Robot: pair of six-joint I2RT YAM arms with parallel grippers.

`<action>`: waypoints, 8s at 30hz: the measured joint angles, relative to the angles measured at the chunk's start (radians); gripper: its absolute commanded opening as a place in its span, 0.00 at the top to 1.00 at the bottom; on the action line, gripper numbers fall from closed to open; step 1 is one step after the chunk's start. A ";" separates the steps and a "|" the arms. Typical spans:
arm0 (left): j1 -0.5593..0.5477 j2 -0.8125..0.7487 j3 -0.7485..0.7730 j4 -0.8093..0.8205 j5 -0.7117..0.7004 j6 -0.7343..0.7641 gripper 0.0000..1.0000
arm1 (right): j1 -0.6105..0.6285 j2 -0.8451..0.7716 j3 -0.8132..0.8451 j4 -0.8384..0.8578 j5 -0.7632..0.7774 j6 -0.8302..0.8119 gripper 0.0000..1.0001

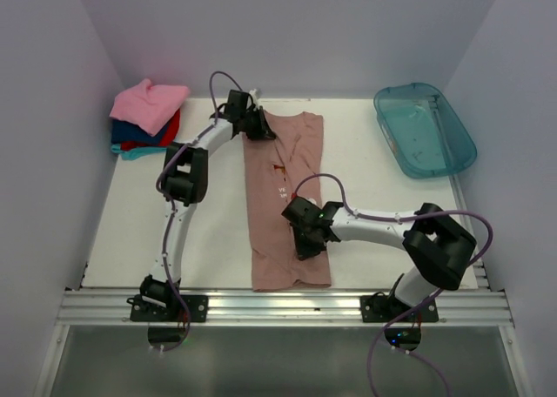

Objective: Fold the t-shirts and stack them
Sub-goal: Rotate the tshirt 90 degrees, then grab the bottom of the folded rectangular tshirt with both arms

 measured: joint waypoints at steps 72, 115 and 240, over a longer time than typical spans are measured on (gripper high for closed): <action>0.000 -1.667 -1.279 -0.179 -0.298 0.065 0.04 | -0.628 0.901 1.314 0.045 -0.234 -0.150 0.73; 0.000 -1.707 -1.376 -0.177 -0.317 0.064 0.06 | -0.628 0.787 0.983 0.439 -0.427 -0.101 1.00; -0.787 -1.639 -1.983 0.340 -0.406 -0.691 0.88 | -0.122 -0.766 -0.653 0.170 -0.234 0.335 1.00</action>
